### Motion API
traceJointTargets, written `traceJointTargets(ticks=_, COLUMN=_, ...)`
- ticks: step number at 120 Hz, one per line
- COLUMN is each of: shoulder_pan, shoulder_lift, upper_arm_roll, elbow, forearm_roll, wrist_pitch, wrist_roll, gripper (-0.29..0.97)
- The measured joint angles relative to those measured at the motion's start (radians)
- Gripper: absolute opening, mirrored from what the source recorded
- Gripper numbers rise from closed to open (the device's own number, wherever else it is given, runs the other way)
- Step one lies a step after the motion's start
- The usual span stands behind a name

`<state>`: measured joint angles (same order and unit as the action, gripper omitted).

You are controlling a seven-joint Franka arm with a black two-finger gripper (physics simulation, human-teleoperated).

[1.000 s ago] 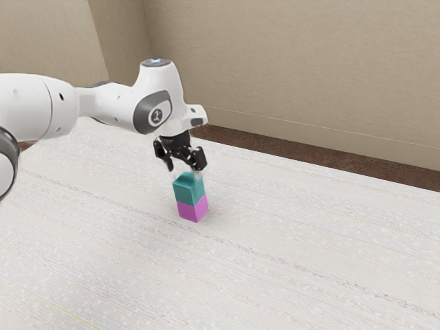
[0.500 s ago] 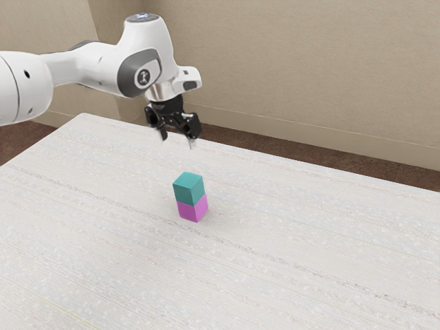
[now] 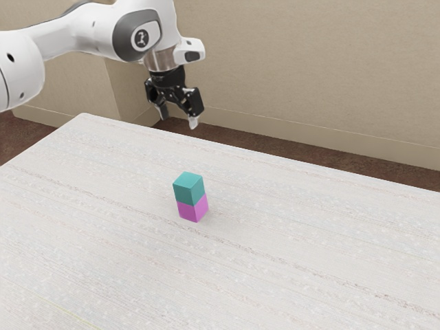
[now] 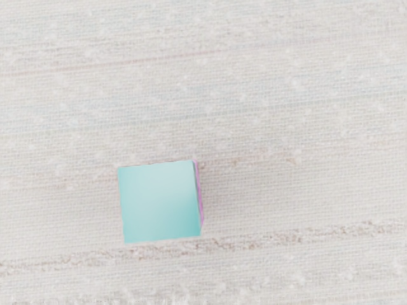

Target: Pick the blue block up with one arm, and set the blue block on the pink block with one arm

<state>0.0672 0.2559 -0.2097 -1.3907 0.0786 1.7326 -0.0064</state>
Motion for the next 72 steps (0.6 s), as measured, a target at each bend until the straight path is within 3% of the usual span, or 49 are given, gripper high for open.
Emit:
traceJointTargets(ticks=19, shoulder_pan=-0.012, shoulder_lift=-0.169, upper_arm_roll=-0.027, elbow=0.295, forearm_roll=0.032, wrist_pitch=-0.212, wrist_roll=0.011, gripper=0.68)
traceJointTargets(ticks=51, shoulder_pan=0.044, shoulder_lift=-0.181, upper_arm_roll=-0.030, elbow=0.319, forearm_roll=0.083, wrist_pitch=-0.428, wrist_roll=-0.038, gripper=0.68)
traceJointTargets(ticks=61, shoulder_pan=0.036, shoulder_lift=-0.161, upper_arm_roll=-0.034, elbow=0.264, forearm_roll=0.052, wrist_pitch=-0.458, wrist_roll=-0.054, gripper=0.68)
traceJointTargets(ticks=72, shoulder_pan=0.104, shoulder_lift=-0.107, upper_arm_roll=-0.037, elbow=0.242, forearm_roll=-0.010, wrist_pitch=-0.477, wrist_roll=-0.057, gripper=0.68)
